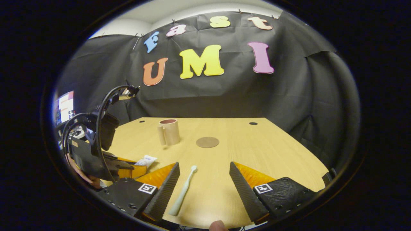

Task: Put the toothbrush and toothpaste on the desktop into the cup, then pick up the cup and place it on the coaster on the desktop.

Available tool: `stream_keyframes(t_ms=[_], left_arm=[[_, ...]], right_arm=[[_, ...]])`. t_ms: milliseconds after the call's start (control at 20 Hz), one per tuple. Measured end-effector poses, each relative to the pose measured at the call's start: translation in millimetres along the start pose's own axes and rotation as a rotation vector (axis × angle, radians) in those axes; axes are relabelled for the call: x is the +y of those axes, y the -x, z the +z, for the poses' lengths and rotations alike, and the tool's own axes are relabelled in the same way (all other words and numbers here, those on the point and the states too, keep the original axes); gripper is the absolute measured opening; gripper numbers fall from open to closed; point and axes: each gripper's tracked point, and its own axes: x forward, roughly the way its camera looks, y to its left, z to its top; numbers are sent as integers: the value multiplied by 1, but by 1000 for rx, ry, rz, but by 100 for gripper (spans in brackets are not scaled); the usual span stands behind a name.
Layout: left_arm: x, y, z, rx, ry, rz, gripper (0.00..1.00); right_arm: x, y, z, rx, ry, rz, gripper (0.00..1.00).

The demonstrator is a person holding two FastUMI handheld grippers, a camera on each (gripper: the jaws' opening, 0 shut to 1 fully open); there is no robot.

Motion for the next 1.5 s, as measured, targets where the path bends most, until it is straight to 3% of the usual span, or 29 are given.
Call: stream_keyframes(t_ms=[50,100,450,850,1150,1200,1250,1350,1450,1500], left_arm=[[3,3,5,-16,1,7,39],[6,7,9,-32,7,8,35],[21,38,53,-189,47,16,35],[39,53,84,-281,123,-27,35],[53,71,123,-389,142,-59,35],[57,72,129,-408,140,-55,35],[60,74,134,-423,138,-50,35],[63,74,141,-442,140,-51,35],[63,75,150,-460,143,-62,35],[61,75,156,-469,142,-69,35]], right_arm=[[4,-2,-2,13,-2,8,94],[8,-4,-6,26,-1,15,94],[27,-15,-24,133,2,37,94],[40,-60,-46,296,-29,-38,92],[32,-81,-61,368,-101,-87,63],[30,-82,-63,377,-96,-97,49],[26,-84,-62,372,-87,-112,44],[25,-87,-63,376,-99,-109,20],[28,-87,-63,369,-111,-90,17],[28,-85,-61,368,-125,-85,1]])
